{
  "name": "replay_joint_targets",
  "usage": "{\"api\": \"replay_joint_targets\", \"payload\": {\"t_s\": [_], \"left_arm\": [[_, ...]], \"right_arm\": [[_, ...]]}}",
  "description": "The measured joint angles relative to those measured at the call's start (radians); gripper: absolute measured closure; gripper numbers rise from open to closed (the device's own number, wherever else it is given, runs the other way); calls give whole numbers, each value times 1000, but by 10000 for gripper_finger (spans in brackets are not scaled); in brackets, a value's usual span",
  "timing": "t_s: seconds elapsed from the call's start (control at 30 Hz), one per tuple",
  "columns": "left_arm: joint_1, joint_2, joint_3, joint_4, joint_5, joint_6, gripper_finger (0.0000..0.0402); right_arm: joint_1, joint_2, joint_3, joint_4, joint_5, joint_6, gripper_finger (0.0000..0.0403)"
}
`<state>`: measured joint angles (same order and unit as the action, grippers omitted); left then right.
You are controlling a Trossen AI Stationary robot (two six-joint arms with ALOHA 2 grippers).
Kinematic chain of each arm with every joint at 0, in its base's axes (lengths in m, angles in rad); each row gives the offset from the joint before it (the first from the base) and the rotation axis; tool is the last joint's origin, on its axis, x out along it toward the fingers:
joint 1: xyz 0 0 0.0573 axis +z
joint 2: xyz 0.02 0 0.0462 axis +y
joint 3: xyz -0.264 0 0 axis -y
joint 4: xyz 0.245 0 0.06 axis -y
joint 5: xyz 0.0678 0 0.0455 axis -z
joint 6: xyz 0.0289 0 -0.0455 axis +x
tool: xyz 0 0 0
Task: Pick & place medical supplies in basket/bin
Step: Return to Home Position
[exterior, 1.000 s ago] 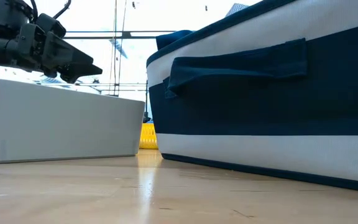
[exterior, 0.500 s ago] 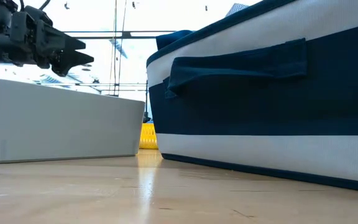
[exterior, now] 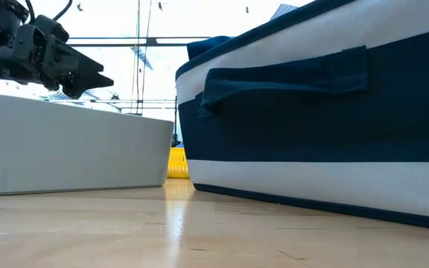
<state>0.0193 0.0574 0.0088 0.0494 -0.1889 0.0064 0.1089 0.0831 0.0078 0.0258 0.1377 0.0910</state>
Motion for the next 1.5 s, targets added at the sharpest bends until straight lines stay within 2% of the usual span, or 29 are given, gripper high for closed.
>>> {"api": "replay_joint_targets", "payload": {"t_s": [0.3,0.47,0.8,1.0,1.27,1.5], "left_arm": [[1,65,0,-1,-20,-18,68],[1,66,0,-1,-29,-20,68],[1,66,-1,-1,-42,-7,68],[0,66,-1,-1,-3,-6,68],[1,66,-1,15,6,-6,68],[0,65,-1,56,29,56,68]], "right_arm": [[0,135,0,1,3,11,403],[0,139,0,19,40,10,403],[0,138,0,86,43,-2,389],[0,138,0,90,42,0,395],[0,138,0,100,39,0,385],[0,138,0,101,38,-1,385]]}}
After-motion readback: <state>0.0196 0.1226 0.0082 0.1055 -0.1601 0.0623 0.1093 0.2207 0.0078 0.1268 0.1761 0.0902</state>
